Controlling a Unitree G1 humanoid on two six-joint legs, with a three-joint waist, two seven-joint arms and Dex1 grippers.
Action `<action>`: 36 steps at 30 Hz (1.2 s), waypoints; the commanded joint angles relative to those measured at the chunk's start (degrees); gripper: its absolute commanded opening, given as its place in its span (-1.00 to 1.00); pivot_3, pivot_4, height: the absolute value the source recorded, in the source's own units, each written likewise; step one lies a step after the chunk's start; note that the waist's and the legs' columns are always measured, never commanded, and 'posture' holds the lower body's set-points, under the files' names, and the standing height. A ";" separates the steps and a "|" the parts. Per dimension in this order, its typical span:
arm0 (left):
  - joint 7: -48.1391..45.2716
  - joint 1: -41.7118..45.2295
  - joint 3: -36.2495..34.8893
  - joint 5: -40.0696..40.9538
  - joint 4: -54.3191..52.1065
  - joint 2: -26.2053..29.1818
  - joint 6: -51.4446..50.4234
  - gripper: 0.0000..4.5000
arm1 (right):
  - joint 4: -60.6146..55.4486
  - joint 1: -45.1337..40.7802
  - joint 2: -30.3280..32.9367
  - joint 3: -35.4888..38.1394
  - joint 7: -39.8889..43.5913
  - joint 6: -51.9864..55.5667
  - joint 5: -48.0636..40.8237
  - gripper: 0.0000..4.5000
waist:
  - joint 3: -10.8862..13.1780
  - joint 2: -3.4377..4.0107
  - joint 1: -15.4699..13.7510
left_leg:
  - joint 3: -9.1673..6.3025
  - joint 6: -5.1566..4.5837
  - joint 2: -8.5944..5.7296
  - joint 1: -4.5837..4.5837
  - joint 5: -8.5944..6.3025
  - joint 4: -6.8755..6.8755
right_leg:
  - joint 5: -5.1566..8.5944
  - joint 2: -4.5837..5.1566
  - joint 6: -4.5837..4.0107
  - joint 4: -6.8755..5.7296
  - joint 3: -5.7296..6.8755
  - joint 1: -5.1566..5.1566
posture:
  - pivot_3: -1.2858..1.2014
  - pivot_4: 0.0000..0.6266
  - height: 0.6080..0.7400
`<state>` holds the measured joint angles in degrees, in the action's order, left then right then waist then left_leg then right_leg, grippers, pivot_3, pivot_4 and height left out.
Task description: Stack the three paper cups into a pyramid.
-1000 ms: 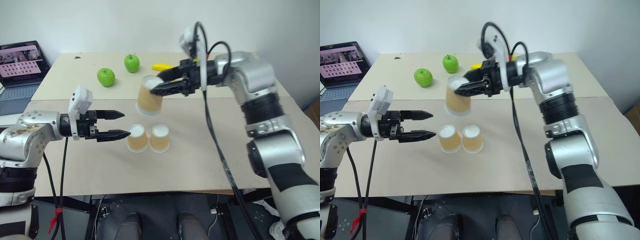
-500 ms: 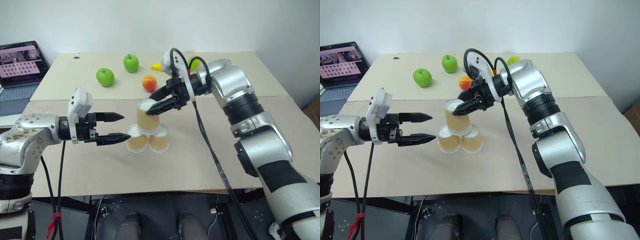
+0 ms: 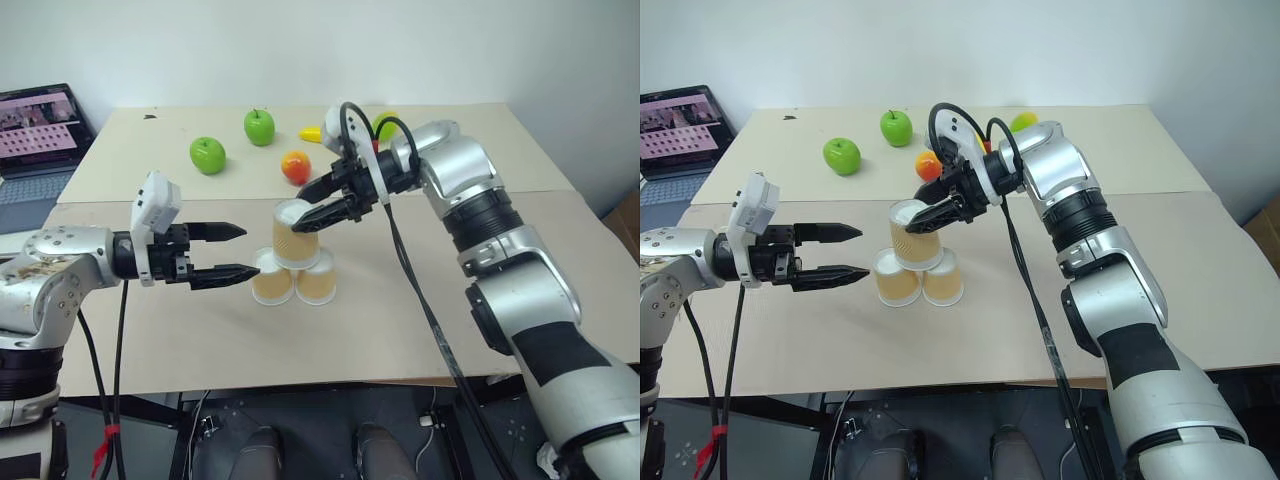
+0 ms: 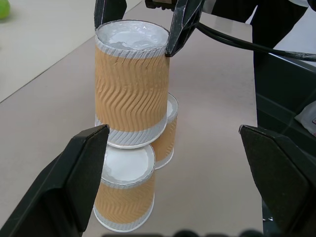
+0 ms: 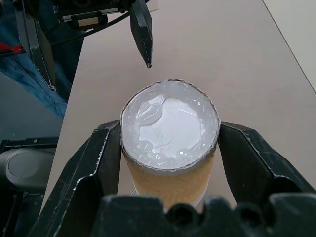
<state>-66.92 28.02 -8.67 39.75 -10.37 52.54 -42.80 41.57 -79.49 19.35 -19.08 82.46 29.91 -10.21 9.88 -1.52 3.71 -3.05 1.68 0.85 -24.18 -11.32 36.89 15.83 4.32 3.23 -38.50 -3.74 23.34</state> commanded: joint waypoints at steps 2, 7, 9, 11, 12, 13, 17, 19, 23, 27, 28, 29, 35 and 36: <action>0.01 0.84 -1.15 0.27 -0.38 0.92 0.34 1.00 | -2.57 0.95 0.50 0.63 0.39 -0.36 0.86 0.76 | 0.00 0.00 0.03 | 0.00 0.00 0.00 0.00 0.00 0.00 | 0.00 0.00 0.00 0.00 0.00 0.00 | 0.03 -0.52 0.88; 0.06 1.05 -1.02 0.12 -0.13 0.75 0.50 1.00 | -4.82 0.76 0.99 1.59 0.82 0.10 0.35 0.80 | 0.01 0.01 0.13 | 0.00 0.00 0.00 -0.04 0.00 -0.01 | 0.00 0.00 0.00 0.01 0.00 0.03 | 0.03 -0.52 0.88; 0.06 1.11 -0.95 0.08 -0.08 0.68 0.56 1.00 | -5.82 0.62 1.34 1.89 0.97 0.64 0.04 0.80 | 0.01 0.01 0.17 | -0.01 0.00 0.01 -0.03 0.00 -0.03 | 0.00 -0.01 0.00 0.01 0.01 0.03 | 0.03 -0.52 0.88; 0.01 1.10 -0.93 0.05 -0.02 0.65 0.63 1.00 | -6.98 0.38 1.69 2.28 0.94 1.57 -0.33 0.80 | 0.01 0.01 0.26 | -0.01 0.00 0.01 -0.03 0.00 -0.03 | 0.00 -0.01 0.00 0.00 0.00 0.03 | 0.03 -0.52 0.88; -0.02 1.10 -0.90 0.03 0.00 0.62 0.67 1.00 | -7.59 0.20 1.88 2.55 0.87 2.15 -0.56 0.80 | 0.01 0.01 0.27 | -0.01 0.00 0.01 -0.03 0.00 -0.02 | 0.00 -0.01 0.00 0.00 0.01 0.03 | 0.03 -0.52 0.88; -0.02 1.12 -0.88 0.05 0.02 0.58 0.67 1.00 | -8.50 -0.09 2.20 2.96 0.96 3.10 -1.04 0.80 | 0.01 0.01 0.26 | -0.01 0.00 0.01 -0.03 0.00 -0.02 | 0.00 -0.01 0.00 0.00 0.00 0.03 | 0.03 -0.52 0.88; -0.01 1.16 -0.82 0.04 0.09 0.42 0.74 1.00 | -12.82 -0.48 3.57 4.29 1.31 6.51 -2.58 0.80 | 0.01 0.01 0.19 | -0.02 0.00 0.00 -0.04 0.00 -0.02 | 0.00 0.00 0.00 0.00 0.01 0.03 | 0.03 -0.52 0.88; 0.02 1.16 -0.74 0.02 0.10 0.29 0.82 1.00 | -14.13 -0.52 4.02 4.75 1.11 7.49 -2.82 0.80 | 0.01 0.01 0.21 | -0.02 0.00 0.01 -0.04 0.00 -0.03 | 0.00 0.00 0.00 0.01 0.01 0.03 | 0.03 -0.52 0.88; 0.78 1.06 -0.88 0.00 -0.05 -0.27 0.92 1.00 | -15.16 -0.68 5.74 6.33 -0.80 8.43 -3.25 0.80 | 0.01 0.01 0.19 | -0.01 0.00 0.01 -0.03 0.00 -0.03 | 0.00 0.00 0.00 0.02 0.01 0.03 | 0.03 -0.52 0.88; 7.61 -0.63 -5.49 -0.58 0.57 -2.72 1.74 1.00 | -17.32 2.33 10.64 13.29 -7.40 10.91 -4.35 0.80 | 0.01 0.01 -0.04 | -0.01 0.00 0.00 -0.05 0.00 -0.03 | 0.00 0.01 0.00 0.04 0.01 0.03 | 0.03 -0.52 0.88; 9.92 -1.25 -7.35 -0.36 0.60 -3.51 1.71 1.00 | -18.47 3.73 11.99 15.28 -9.28 11.89 -4.67 0.80 | 0.02 0.00 -0.45 | -0.01 0.00 -0.02 -0.07 0.00 -0.03 | 0.00 0.03 0.00 0.04 0.01 0.03 | 0.03 -0.52 0.88; 12.90 -2.35 -9.87 -0.21 0.06 -4.69 1.69 1.00 | -20.50 5.93 13.75 17.81 -11.51 13.57 -5.29 0.80 | 0.02 -0.03 -0.66 | -0.03 0.00 -0.02 -0.10 0.00 -0.02 | 0.00 0.06 0.00 0.06 0.03 0.03 | 0.03 -0.52 0.88; 28.61 -9.91 -22.26 1.06 -4.53 -11.66 0.93 1.00 | -30.77 20.15 20.94 33.09 -25.40 23.73 -8.53 0.80 | 0.02 -0.05 -1.38 | 0.01 -0.03 -0.04 -0.13 -0.02 -0.02 | 0.00 0.12 -0.01 0.39 0.02 0.01 | 0.03 -0.52 0.88; 31.77 -12.82 -24.49 -0.02 -4.30 -13.76 1.66 1.00 | -31.29 24.08 21.03 35.89 -31.34 23.76 -6.25 0.80 | 0.02 -0.05 -1.28 | 0.02 -0.03 -0.04 -0.12 -0.02 -0.05 | -0.01 0.12 -0.01 0.42 0.00 0.02 | 0.03 -0.52 0.88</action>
<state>-40.09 17.75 -28.63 39.87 -12.63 40.56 -42.26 14.33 -57.72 39.18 10.86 58.79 52.26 -17.03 9.90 -1.57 2.43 -3.00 1.65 0.81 -24.26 -11.34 36.86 15.82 4.44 3.21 -38.11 -3.77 23.36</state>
